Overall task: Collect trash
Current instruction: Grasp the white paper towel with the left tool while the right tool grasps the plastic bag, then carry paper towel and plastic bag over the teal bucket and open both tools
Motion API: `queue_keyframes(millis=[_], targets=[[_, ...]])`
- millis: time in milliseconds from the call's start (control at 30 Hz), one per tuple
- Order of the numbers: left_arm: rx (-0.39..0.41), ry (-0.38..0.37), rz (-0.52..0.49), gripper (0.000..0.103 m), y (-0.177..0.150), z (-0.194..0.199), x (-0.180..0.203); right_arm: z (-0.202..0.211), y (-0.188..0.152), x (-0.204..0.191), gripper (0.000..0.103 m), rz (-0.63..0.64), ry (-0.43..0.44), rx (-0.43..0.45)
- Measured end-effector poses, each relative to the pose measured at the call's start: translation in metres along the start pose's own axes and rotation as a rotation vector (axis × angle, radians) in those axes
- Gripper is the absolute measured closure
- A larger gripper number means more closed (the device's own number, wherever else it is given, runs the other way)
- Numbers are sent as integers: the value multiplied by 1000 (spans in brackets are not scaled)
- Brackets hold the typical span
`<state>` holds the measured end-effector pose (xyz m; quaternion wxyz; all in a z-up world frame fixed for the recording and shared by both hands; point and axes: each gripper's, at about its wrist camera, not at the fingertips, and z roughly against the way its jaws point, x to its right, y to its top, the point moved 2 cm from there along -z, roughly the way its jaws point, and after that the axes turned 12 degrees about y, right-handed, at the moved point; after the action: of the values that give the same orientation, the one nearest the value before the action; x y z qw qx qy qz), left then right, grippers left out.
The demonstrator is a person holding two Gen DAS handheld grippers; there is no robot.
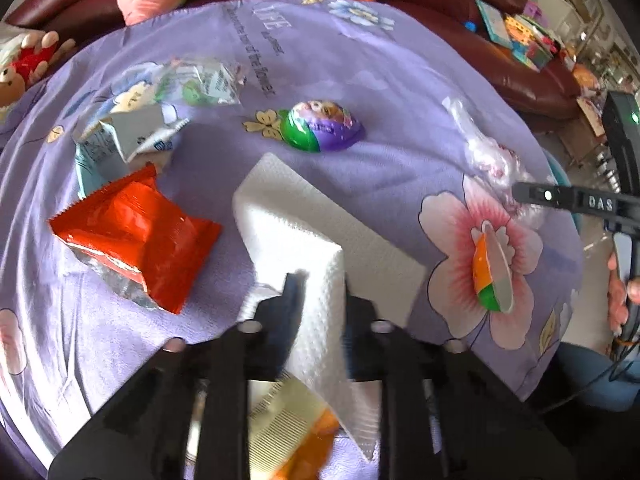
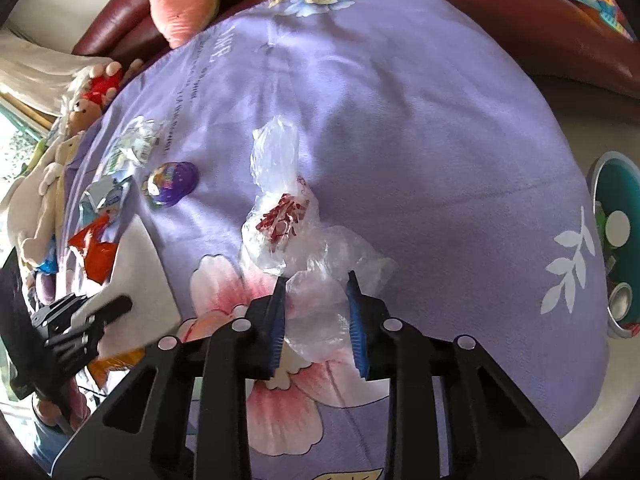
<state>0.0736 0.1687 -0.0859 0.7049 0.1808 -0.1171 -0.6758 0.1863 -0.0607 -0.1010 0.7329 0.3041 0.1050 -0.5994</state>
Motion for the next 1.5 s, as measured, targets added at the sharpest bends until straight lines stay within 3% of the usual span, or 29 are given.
queue_keyframes(millis=[133,400,667,1167,1500], targets=[[41,14,20,95,8,15,-1,9,-1,-2,79,10,26,21],[98,17,65,96,29,43,-3,30,0,8,79,-14,74,79],[133,-45,106,96,57,62,13,53,2,28,79,-54,120,136],[148,-159,-64,95,102,66,153,115,-9,100,79,-179,148,287],[143,-240,-244,95,120,69,275,192,-28,178,79,-312,126,483]])
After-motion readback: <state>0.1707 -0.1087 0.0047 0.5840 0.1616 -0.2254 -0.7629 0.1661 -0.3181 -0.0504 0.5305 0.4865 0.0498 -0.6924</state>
